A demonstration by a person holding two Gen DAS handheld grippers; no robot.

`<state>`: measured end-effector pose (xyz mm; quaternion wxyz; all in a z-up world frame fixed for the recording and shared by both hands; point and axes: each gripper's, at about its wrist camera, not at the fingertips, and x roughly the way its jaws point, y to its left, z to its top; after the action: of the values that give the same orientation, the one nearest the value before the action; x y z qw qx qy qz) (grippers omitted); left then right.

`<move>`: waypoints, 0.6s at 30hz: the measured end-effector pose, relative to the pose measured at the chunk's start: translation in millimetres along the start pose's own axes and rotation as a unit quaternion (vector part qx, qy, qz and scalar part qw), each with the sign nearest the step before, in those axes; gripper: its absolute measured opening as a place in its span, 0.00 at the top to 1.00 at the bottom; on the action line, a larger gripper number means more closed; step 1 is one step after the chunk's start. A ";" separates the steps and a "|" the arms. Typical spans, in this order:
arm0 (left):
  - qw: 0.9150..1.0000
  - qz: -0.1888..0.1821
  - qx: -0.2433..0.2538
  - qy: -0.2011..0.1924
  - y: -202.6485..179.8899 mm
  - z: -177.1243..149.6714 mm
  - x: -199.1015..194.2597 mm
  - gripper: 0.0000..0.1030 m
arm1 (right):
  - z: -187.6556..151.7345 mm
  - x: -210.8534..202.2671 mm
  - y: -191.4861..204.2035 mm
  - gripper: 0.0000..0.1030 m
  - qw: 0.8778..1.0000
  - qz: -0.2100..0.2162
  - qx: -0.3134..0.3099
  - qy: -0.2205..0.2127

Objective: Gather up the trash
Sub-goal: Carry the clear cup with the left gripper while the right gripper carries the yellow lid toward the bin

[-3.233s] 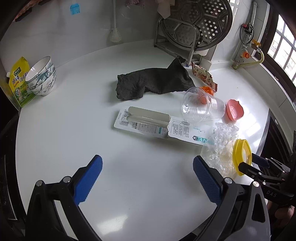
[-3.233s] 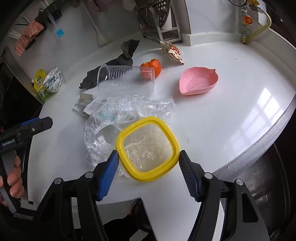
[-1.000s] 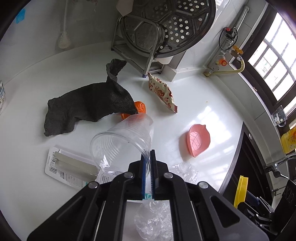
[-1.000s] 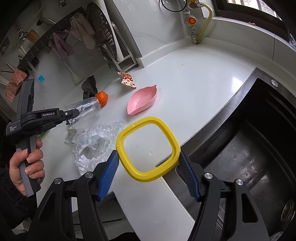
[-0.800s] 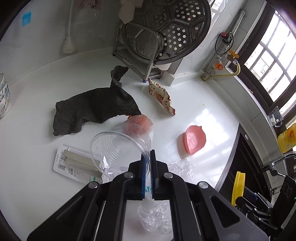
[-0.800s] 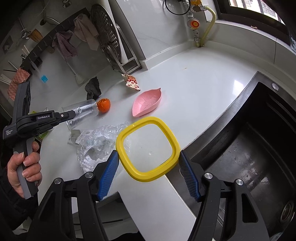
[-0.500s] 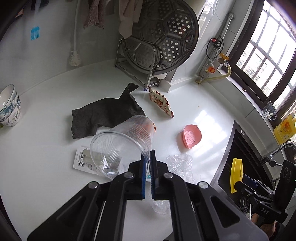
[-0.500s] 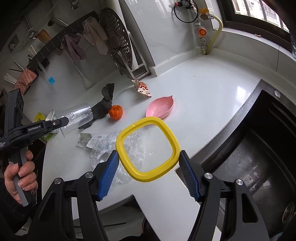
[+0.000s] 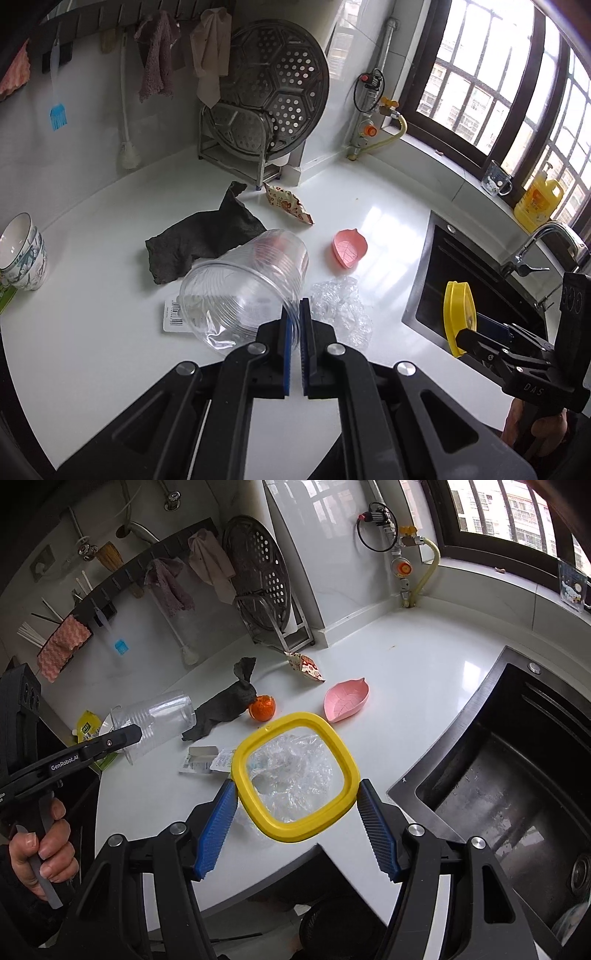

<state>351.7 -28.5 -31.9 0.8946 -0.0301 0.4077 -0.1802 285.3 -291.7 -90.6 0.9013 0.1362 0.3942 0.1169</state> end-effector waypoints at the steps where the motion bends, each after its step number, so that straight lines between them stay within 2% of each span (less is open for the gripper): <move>1: 1.000 -0.007 0.009 -0.002 -2.8 -2.3 -3.3 0.96 | -5.1 -6.4 2.4 0.38 1.000 -0.007 0.003 -0.004; 4: 0.999 -0.031 0.032 -0.007 -11.6 -11.6 -13.2 0.96 | -23.2 -24.3 5.6 0.38 0.999 -0.029 0.020 -0.008; 9: 0.997 -0.061 0.054 0.003 -27.8 -31.3 -26.3 0.96 | -53.6 -50.5 7.4 0.38 0.998 -0.043 0.049 -0.002; 18: 0.996 -0.058 0.072 0.007 -68.1 -78.7 -53.1 0.96 | -107.3 -88.3 -4.8 0.38 0.997 -0.033 0.064 0.006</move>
<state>241.2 -66.3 -32.4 0.8796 0.0120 0.3974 -0.2613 147.7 -307.9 -102.2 0.8918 0.1801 0.4105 0.0620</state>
